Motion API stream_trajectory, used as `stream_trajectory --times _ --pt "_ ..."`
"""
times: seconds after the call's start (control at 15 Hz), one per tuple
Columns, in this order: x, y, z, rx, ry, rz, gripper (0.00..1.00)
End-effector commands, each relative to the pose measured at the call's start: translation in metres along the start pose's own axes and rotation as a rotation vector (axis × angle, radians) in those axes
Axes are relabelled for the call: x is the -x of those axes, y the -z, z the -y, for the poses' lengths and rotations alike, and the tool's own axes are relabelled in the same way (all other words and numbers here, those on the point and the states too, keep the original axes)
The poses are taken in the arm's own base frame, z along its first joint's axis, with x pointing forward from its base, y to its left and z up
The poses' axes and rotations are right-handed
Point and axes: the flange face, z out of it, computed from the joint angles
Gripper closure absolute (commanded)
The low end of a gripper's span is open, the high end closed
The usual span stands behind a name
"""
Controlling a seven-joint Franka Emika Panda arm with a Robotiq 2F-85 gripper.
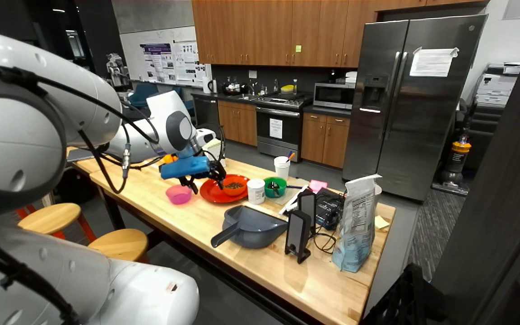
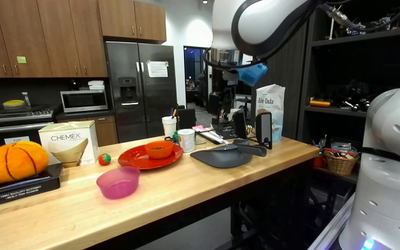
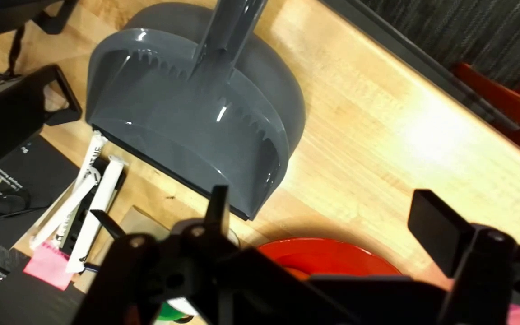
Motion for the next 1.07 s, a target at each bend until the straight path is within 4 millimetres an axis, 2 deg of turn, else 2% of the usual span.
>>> stream_trajectory --times 0.0,1.0 --pt "0.0083 -0.0108 -0.0096 -0.072 -0.006 -0.025 0.00" --pt "0.0061 -0.0195 -0.0183 -0.104 0.024 -0.005 0.00"
